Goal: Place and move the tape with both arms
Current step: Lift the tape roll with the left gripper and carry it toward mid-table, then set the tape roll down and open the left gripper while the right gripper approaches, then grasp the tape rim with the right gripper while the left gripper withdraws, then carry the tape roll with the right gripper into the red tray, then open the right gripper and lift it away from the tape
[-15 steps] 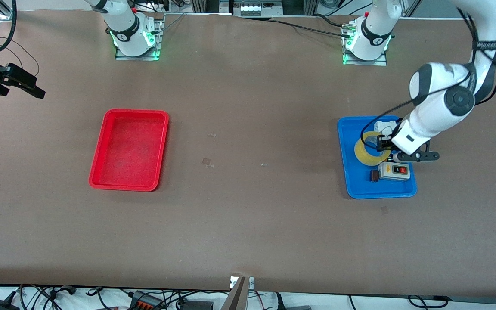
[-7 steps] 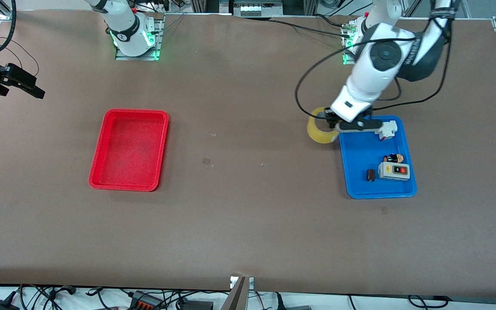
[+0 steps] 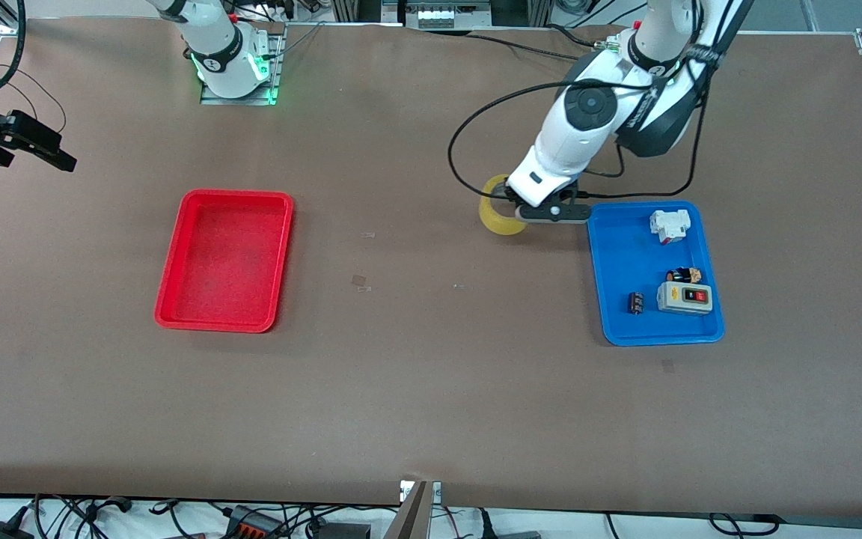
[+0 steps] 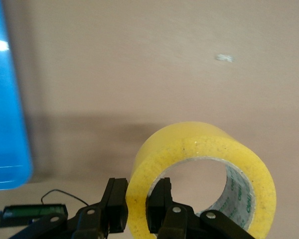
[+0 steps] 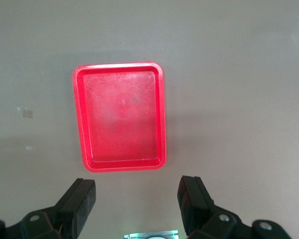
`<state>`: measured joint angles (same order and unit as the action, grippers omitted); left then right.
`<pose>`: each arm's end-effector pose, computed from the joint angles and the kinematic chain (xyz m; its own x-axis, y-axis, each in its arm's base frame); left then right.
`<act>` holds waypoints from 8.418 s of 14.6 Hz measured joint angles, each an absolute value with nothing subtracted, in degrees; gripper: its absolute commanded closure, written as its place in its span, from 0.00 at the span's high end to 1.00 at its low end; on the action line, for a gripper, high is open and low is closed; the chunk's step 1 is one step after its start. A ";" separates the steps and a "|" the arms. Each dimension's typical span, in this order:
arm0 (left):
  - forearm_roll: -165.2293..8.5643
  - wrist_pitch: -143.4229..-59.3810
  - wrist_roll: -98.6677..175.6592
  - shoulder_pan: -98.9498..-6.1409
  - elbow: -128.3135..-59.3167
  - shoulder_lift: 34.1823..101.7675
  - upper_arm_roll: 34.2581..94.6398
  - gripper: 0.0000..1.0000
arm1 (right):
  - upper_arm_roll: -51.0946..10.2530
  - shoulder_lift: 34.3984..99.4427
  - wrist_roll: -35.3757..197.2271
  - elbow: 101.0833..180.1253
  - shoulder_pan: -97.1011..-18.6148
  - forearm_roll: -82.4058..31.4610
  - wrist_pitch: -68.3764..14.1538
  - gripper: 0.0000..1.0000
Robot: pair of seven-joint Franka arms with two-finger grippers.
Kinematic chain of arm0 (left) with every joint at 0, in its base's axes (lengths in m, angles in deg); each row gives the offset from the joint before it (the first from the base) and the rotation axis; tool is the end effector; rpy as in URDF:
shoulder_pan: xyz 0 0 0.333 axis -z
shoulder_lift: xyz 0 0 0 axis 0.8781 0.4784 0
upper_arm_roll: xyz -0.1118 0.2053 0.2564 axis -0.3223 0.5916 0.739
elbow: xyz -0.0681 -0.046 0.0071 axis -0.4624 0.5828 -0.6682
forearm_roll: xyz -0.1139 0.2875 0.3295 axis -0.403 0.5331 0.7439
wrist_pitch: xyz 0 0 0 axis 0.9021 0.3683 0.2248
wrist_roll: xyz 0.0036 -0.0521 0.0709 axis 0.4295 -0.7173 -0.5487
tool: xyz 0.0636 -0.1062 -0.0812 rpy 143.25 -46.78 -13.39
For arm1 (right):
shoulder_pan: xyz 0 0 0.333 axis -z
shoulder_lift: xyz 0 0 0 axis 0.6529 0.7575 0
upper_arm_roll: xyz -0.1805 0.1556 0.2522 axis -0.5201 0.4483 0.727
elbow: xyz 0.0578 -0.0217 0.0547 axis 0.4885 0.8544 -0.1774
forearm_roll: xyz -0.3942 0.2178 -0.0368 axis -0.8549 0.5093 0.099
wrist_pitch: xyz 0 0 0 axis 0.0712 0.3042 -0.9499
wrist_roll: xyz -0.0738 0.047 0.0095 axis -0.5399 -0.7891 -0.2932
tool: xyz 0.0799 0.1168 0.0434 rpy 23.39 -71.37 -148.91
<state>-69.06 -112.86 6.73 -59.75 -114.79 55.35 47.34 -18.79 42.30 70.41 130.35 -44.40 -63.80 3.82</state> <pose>0.4911 -0.3698 0.2766 0.9930 0.0224 -0.1162 0.0306 -0.9971 0.0695 0.5962 -0.0059 0.6313 0.9936 -0.1009 -0.0501 -0.0996 -0.9946 0.0280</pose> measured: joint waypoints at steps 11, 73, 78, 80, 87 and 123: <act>-54.47 -113.03 -11.00 -49.99 -97.80 77.20 47.58 0.15 | -18.92 43.19 70.41 130.39 -44.15 -63.80 3.85 0.99; -71.63 -64.48 33.35 -60.28 -78.13 45.55 80.10 1.00 | -17.58 84.45 28.69 134.42 -90.42 -63.37 -42.88 0.53; -71.63 -66.29 33.39 -60.11 -78.69 45.55 80.01 1.00 | -17.68 85.00 28.65 134.60 -90.42 -63.37 -44.41 0.06; -71.63 -68.15 33.39 -60.11 -79.39 45.43 80.02 1.00 | -17.77 84.93 28.58 134.59 -90.42 -63.37 -44.66 0.05; -71.63 -72.41 33.39 -60.15 -85.68 41.27 80.10 1.00 | -19.34 77.92 28.40 133.97 -87.96 -63.37 -37.60 0.02; -71.63 -72.99 33.50 -60.39 -86.05 41.04 79.96 1.00 | -19.14 56.71 74.91 165.48 -47.74 -63.40 -41.84 0.98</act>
